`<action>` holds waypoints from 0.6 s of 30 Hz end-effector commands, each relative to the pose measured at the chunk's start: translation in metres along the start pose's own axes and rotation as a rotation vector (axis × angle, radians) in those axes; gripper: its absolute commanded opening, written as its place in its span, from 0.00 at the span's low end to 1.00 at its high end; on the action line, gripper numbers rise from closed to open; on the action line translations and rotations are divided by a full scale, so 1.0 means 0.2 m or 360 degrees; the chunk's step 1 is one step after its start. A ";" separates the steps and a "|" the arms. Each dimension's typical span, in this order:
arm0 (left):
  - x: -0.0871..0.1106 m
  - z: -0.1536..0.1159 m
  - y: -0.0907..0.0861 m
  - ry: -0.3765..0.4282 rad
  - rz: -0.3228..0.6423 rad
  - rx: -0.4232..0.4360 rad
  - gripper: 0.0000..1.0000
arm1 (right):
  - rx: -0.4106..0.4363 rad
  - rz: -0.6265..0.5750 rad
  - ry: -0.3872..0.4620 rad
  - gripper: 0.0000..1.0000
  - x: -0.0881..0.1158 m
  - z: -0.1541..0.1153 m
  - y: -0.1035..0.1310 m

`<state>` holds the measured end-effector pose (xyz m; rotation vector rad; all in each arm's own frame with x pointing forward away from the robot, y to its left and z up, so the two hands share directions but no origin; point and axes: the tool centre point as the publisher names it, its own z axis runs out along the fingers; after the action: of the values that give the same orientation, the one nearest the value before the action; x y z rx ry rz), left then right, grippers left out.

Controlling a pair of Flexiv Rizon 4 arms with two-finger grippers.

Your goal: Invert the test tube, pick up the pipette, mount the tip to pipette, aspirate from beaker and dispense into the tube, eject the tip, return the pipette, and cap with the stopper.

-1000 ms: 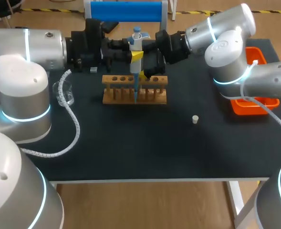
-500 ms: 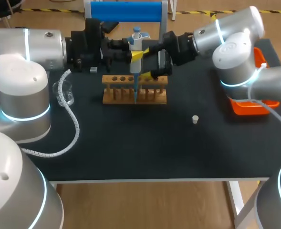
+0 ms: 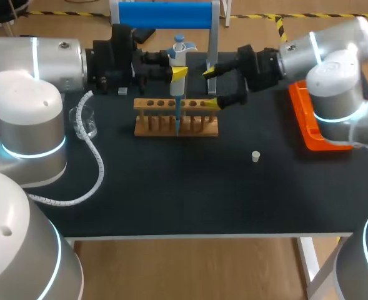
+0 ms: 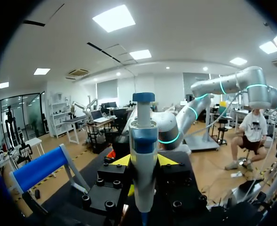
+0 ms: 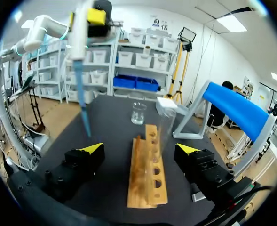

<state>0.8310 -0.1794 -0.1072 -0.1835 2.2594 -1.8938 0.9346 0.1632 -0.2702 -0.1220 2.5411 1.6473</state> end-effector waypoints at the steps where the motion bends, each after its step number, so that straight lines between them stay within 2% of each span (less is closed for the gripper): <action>1: 0.00 0.01 0.00 -0.0008 0.0001 0.0005 0.00 | -0.0130 -0.0040 -0.0032 1.00 0.16 -0.21 0.06; 10: 0.00 0.01 0.00 -0.0008 0.0001 0.0005 0.00 | -0.0435 -0.0075 0.0040 1.00 0.31 -0.32 0.26; 18: 0.00 0.01 0.00 -0.0008 0.0001 0.0005 0.00 | -0.0616 -0.0088 0.0075 1.00 0.39 -0.33 0.38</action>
<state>0.8310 -0.1794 -0.1072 -0.1837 2.2593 -1.8937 0.8500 0.1325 -0.1851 -0.2672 2.2130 2.0993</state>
